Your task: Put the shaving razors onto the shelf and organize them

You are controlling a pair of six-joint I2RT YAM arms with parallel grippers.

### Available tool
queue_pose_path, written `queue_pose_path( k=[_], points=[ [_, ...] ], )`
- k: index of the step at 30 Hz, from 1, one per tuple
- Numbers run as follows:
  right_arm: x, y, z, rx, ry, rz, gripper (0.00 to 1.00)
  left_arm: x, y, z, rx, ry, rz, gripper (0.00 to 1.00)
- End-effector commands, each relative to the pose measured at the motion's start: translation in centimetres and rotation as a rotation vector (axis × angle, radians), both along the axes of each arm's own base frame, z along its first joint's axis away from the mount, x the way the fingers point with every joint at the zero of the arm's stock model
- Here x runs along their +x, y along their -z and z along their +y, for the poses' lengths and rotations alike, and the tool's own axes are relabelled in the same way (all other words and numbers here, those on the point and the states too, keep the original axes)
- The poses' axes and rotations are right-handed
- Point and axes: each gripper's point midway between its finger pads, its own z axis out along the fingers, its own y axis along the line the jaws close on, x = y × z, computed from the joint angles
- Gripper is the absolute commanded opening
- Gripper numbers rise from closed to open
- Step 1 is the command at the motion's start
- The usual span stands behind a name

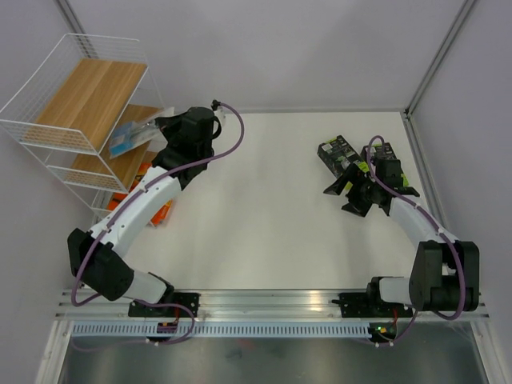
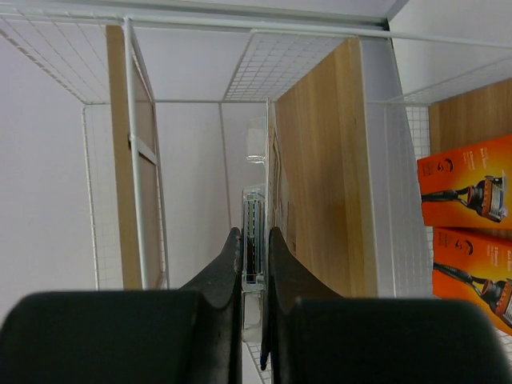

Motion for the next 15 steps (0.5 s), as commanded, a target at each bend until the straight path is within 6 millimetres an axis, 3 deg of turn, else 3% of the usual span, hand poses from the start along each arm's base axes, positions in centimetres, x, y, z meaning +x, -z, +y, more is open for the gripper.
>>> queue_pose_path(
  k=[1,6,10,15],
  points=[
    [1.1,-0.8,0.7,0.027,-0.015,-0.042,0.98,-0.2,-1.5,0.5,-0.008,0.008,-0.043,0.03],
    [1.4,-0.7,2.0,0.046,-0.039,-0.049,0.98,0.7,-0.5,0.9,-0.028,-0.031,-0.043,0.06],
    [1.5,-0.7,2.8,0.051,-0.068,-0.053,0.98,0.6,2.4,2.3,0.013,-0.060,0.027,0.06],
    [1.8,-0.2,3.5,0.064,-0.089,-0.034,0.98,1.3,1.7,5.2,-0.001,-0.226,-0.035,0.10]
  ],
)
